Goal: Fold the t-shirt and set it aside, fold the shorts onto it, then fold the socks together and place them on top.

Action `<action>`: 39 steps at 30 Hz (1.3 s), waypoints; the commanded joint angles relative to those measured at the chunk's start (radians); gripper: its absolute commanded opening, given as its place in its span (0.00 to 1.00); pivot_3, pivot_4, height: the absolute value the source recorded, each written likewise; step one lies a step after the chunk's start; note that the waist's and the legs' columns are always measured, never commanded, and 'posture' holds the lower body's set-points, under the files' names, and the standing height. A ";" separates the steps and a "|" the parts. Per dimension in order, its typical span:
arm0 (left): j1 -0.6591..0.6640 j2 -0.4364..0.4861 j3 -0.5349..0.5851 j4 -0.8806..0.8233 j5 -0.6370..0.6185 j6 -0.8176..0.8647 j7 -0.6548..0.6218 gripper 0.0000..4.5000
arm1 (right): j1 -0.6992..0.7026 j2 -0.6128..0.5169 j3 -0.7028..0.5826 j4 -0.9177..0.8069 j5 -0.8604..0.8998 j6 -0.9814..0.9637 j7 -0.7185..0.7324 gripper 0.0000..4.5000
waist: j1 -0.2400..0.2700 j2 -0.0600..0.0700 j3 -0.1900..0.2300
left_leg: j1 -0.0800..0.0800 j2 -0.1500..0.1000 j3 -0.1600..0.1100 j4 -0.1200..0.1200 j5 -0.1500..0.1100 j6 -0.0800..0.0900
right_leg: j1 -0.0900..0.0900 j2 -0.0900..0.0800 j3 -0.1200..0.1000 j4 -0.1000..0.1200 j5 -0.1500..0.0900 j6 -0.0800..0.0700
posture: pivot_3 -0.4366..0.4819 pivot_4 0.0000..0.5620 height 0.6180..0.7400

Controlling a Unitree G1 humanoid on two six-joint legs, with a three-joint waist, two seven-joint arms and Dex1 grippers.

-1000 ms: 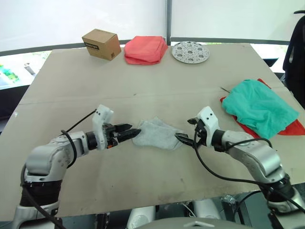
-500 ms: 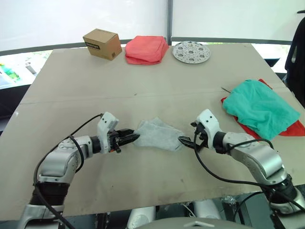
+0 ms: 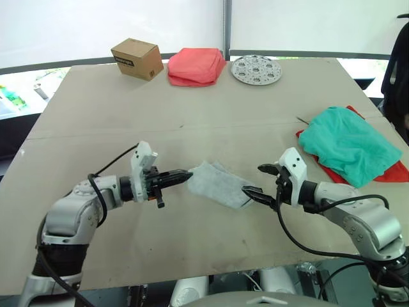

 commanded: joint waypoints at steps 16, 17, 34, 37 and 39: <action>-0.183 -0.035 -0.191 0.335 0.282 -0.391 -0.165 0.00 | -0.135 0.040 0.070 0.134 -0.014 0.163 -0.039 0.05 | -0.003 0.000 0.000 | 0.000 -0.002 0.001 0.000 0.000 0.000 | 0.000 0.001 0.000 0.002 0.002 0.003 | 0.48 0.27 1.00; -0.195 -0.049 -0.196 0.367 0.299 -0.410 -0.158 0.00 | -0.130 0.030 0.077 0.123 -0.019 0.162 -0.038 0.02 | -0.001 0.000 0.000 | 0.000 -0.002 0.001 0.001 0.000 0.000 | 0.000 0.001 0.000 0.002 0.002 0.003 | 0.48 0.27 1.00; -0.276 -0.104 -0.130 0.481 0.269 -0.434 -0.226 0.00 | -0.061 0.003 -0.042 -0.076 0.081 0.290 -0.066 0.02 | 0.000 -0.001 0.000 | -0.001 -0.001 -0.001 0.002 0.000 0.000 | 0.000 0.001 -0.001 0.003 0.003 0.004 | 0.48 0.27 1.00; -0.286 -0.096 -0.132 0.477 0.271 -0.426 -0.249 0.00 | -0.041 -0.008 -0.046 -0.091 0.073 0.295 -0.084 0.02 | 0.002 -0.001 -0.001 | -0.001 -0.001 -0.001 0.003 0.000 0.000 | 0.000 0.001 -0.001 0.003 0.003 0.004 | 0.48 0.27 1.00; -0.289 -0.094 -0.142 0.487 0.287 -0.445 -0.265 0.00 | -0.049 0.006 -0.052 -0.055 0.058 0.276 -0.100 0.02 | 0.001 -0.001 -0.001 | -0.001 -0.001 0.000 0.003 0.000 0.000 | 0.000 0.001 -0.001 0.003 0.003 0.004 | 0.48 0.27 1.00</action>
